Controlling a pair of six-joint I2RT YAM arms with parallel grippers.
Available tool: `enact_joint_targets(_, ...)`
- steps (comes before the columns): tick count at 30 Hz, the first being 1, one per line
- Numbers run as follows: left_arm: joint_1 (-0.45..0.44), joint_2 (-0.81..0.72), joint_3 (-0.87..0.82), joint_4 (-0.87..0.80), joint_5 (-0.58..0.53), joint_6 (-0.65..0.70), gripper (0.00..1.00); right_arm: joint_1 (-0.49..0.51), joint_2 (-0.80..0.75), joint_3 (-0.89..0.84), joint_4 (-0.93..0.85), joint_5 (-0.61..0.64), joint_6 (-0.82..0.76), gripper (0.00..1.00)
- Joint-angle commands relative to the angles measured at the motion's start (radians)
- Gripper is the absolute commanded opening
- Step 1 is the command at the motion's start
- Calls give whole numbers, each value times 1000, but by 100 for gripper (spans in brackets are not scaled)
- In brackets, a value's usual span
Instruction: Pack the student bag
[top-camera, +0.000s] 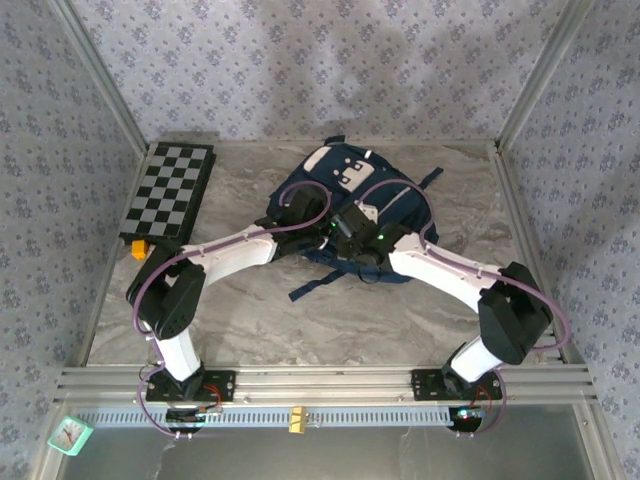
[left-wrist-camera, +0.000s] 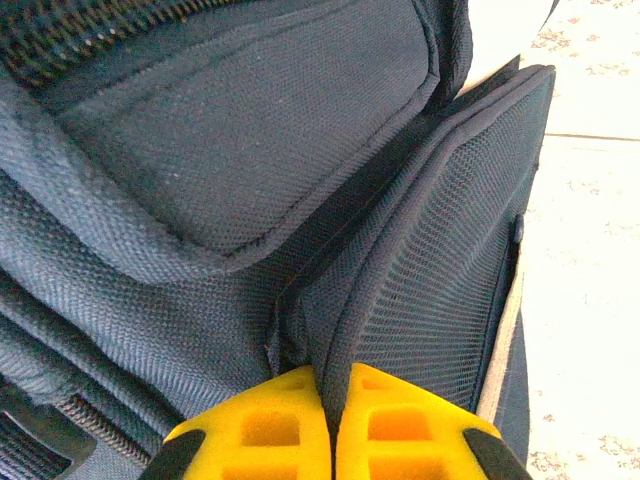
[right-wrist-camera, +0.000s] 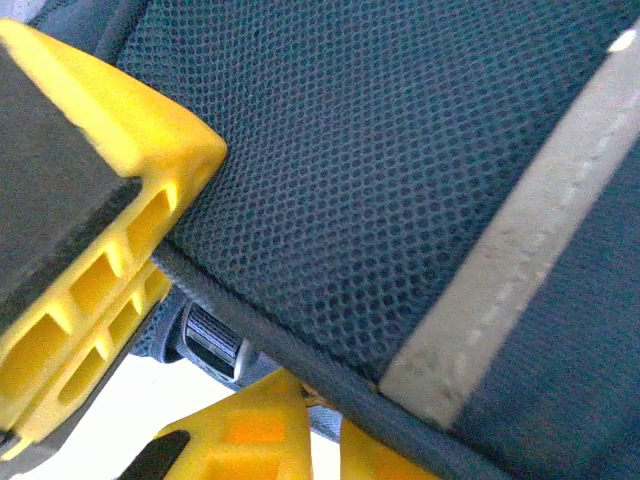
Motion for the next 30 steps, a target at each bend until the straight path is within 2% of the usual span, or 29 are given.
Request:
enact_joint_targets(1,-1,-61,4,-9,-15,20,0,-13,-91,-55,-92,75,13,10)
enact_joint_targets(8,20,-62,-1,-41,-24,39,0,-72,-266,-211,-64,-2,-48,11)
enact_joint_targets(11,17,-55,12,-39,-12,42,0,-89,-263,-210,11,-91,-146,12)
enact_joint_targets(14,12,-59,18,-40,-12,45,0,-77,-238,-167,17,-136,-179,20)
enact_joint_targets(16,8,-63,19,-40,-13,45,0,-53,-221,-131,-8,-104,-146,21)
enact_joint_targets(19,5,-61,29,-38,-9,47,0,-32,-181,-110,22,-104,-59,35)
enact_joint_targets(22,3,-55,40,-42,-8,48,0,-23,-122,-77,17,-79,25,36)
enact_joint_targets(30,3,-59,39,-43,-6,51,0,19,-17,7,13,18,70,34)
